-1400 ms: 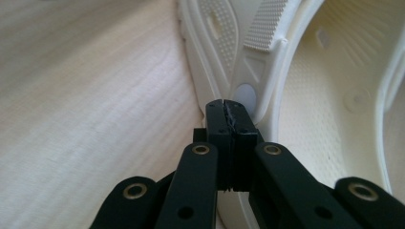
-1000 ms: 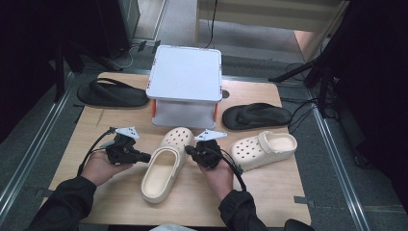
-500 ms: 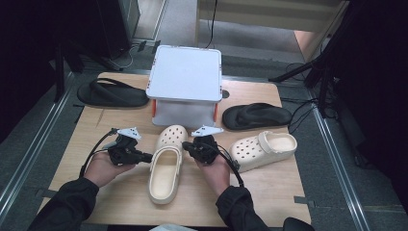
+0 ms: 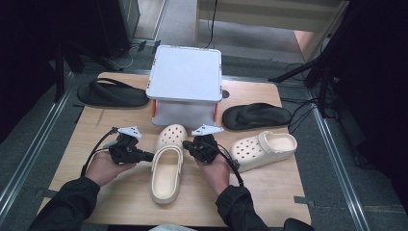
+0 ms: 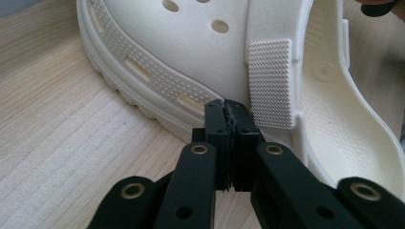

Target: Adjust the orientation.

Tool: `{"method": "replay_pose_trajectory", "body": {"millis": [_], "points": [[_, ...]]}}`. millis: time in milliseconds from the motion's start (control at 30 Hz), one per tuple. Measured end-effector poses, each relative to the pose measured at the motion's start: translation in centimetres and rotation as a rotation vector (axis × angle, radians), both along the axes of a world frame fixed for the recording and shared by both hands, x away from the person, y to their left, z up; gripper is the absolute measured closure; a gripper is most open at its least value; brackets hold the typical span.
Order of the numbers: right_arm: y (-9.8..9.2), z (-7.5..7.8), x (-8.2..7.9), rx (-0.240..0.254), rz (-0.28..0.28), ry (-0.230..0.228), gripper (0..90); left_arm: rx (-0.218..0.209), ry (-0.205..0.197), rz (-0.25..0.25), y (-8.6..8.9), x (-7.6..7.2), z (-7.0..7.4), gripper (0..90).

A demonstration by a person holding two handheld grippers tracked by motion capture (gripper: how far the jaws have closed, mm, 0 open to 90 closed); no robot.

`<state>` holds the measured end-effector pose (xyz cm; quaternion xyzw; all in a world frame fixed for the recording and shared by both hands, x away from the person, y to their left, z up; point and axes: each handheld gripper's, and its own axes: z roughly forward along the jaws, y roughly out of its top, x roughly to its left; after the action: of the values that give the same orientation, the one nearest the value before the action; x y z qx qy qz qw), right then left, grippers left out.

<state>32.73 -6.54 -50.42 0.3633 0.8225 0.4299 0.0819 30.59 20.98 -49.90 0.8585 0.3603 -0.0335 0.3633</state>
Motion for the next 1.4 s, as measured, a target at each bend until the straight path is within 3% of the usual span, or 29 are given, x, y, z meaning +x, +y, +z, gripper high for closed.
{"method": "replay_pose_trajectory", "body": {"millis": [167,233,300,400,500,867,1133,1300,1400], "points": [[-0.3,0.1,0.0,-0.015,0.017,-0.004,87.8,-0.031,-0.001,0.027,0.8,0.1,0.6,82.1],[-0.6,0.4,0.1,-0.007,0.026,-0.008,82.8,-0.037,-0.002,0.031,1.0,0.1,0.7,74.0],[-0.9,0.6,0.1,-0.016,0.032,-0.002,76.9,-0.015,-0.036,0.036,1.1,0.0,0.9,62.9],[-1.4,1.0,0.0,-0.029,0.048,-0.017,65.5,0.003,-0.055,0.062,1.1,0.0,1.3,47.0],[-2.1,1.5,-0.2,-0.024,0.066,-0.001,59.8,0.012,-0.06,0.069,1.3,0.1,1.4,39.3],[-5.1,3.0,-1.5,0.009,0.096,0.003,57.7,0.008,-0.043,0.127,2.4,0.6,1.5,36.6],[-7.4,3.9,-2.2,0.019,0.108,-0.023,60.0,0.01,-0.05,0.129,2.5,0.7,1.7,36.8],[-8.7,4.2,-2.5,0.01,0.093,-0.002,60.7,0.018,-0.046,0.13,2.4,0.9,1.6,37.0],[-9.5,4.3,-2.6,0.002,0.088,-0.016,59.5,0.028,-0.048,0.129,2.4,0.9,1.5,37.2]]}}
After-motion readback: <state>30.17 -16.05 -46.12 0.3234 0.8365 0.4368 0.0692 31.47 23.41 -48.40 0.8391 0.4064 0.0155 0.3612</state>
